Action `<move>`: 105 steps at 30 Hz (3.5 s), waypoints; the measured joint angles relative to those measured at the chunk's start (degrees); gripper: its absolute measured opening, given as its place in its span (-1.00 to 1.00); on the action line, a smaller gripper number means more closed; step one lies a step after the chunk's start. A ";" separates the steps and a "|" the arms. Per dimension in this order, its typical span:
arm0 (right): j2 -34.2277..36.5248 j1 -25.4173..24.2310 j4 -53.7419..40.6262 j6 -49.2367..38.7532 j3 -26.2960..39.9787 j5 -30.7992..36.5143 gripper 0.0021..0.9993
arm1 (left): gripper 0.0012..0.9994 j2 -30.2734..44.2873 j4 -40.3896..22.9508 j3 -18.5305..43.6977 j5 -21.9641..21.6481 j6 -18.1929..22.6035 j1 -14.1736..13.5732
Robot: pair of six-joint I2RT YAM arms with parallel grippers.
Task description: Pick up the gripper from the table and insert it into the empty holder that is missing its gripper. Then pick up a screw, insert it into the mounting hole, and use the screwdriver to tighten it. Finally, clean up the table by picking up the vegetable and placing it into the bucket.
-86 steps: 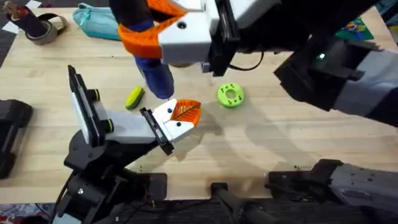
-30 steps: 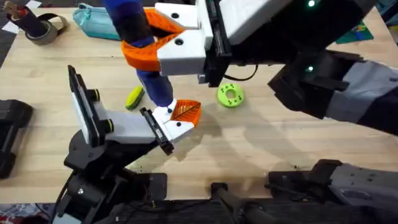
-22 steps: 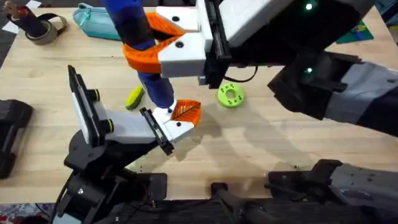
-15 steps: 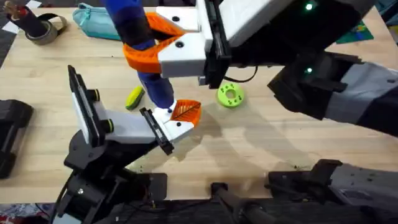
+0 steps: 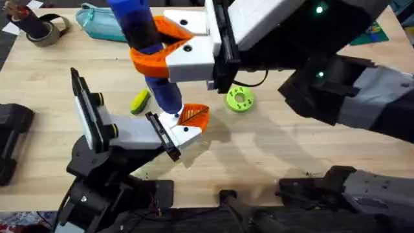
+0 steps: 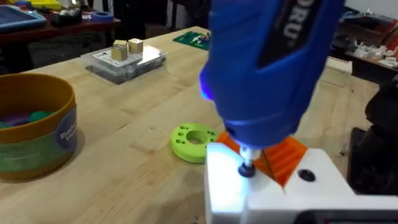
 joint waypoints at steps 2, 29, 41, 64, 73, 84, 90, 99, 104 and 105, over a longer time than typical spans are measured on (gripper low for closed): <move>0.00 -0.04 0.00 0.00 -0.09 0.02 -0.91 | -0.97 0.00 0.00 0.00 0.02 -0.02 0.00; 0.00 -0.22 0.13 0.02 -0.50 0.15 -0.91 | -0.97 0.00 -0.02 0.00 0.02 -0.02 0.00; 0.00 -0.26 0.12 0.40 -0.52 -0.25 -0.91 | -0.97 0.00 -0.04 0.00 0.04 -0.02 0.00; -1.19 -0.35 2.60 1.40 -2.58 -1.07 -0.91 | -0.97 0.00 -0.04 0.00 0.35 -0.04 0.00; -1.19 -0.51 2.62 3.16 -2.60 -0.99 -0.91 | -0.97 0.00 -0.05 0.00 0.88 -0.04 0.00; -1.20 -0.61 1.53 4.87 -2.64 0.74 -0.91 | -0.97 0.00 -0.11 0.00 1.43 -0.16 0.00; -1.18 -0.63 1.31 5.15 -2.64 1.51 -0.91 | -0.97 0.00 -0.11 0.00 1.42 -0.25 0.00; -1.18 -0.60 1.33 5.16 -2.64 1.51 -0.91 | -0.97 0.00 -0.11 0.00 1.42 -0.26 0.00; -1.18 -0.48 1.36 5.10 -2.64 1.54 -0.91 | -0.97 0.00 -0.11 0.00 1.42 -0.28 0.00; -1.18 -0.34 1.36 5.06 -2.64 1.54 -0.91 | -0.97 0.00 -0.11 0.00 1.43 -0.29 0.00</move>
